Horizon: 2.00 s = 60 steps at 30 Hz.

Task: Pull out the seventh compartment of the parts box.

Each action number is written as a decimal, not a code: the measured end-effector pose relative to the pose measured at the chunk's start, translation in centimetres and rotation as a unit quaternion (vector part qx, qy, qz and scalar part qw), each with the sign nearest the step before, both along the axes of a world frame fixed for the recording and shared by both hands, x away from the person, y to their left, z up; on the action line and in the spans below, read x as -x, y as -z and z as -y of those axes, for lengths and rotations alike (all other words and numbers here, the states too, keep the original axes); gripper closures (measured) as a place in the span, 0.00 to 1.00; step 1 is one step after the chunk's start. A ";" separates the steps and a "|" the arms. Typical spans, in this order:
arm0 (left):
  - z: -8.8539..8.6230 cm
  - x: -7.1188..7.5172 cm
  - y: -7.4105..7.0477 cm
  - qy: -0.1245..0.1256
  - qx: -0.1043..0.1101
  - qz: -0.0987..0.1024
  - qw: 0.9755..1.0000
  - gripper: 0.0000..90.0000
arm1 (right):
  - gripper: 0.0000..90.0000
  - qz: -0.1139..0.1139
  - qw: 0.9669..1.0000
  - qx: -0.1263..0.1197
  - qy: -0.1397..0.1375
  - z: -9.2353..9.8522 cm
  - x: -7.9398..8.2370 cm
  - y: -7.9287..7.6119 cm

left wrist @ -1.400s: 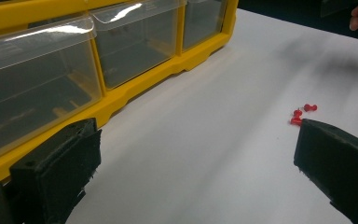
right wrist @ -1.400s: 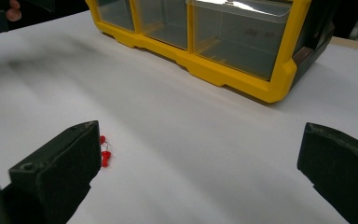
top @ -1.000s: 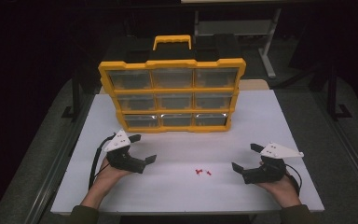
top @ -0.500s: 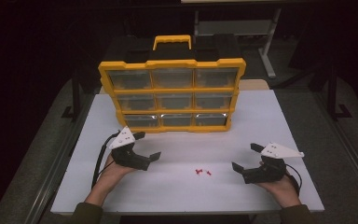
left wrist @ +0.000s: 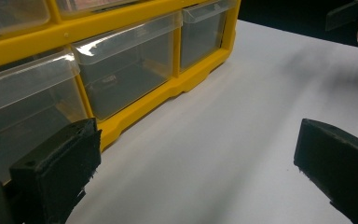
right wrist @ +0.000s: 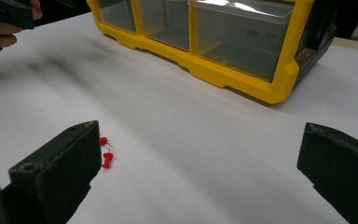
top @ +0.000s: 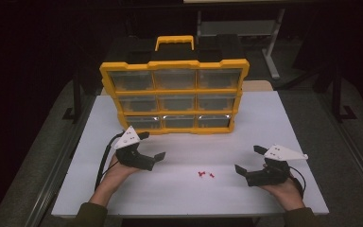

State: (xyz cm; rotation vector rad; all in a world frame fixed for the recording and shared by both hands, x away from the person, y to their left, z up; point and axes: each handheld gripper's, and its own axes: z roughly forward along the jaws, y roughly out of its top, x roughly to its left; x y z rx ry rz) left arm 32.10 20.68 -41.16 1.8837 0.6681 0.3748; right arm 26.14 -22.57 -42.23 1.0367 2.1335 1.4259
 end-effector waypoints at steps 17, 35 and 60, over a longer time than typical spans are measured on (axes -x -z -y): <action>1.6 -0.9 0.0 0.011 0.005 -0.002 1.000 0.00 | 0.00 0.000 1.000 0.000 -0.003 -0.1 0.0 0.1; 3.1 -1.7 0.1 0.023 0.003 -0.001 1.000 0.00 | 0.00 0.001 1.000 0.001 -0.003 -0.1 -0.1 0.1; 4.2 -2.7 0.4 0.028 0.001 0.013 1.000 0.00 | 0.00 -0.003 1.000 0.004 -0.007 -0.2 -0.3 0.1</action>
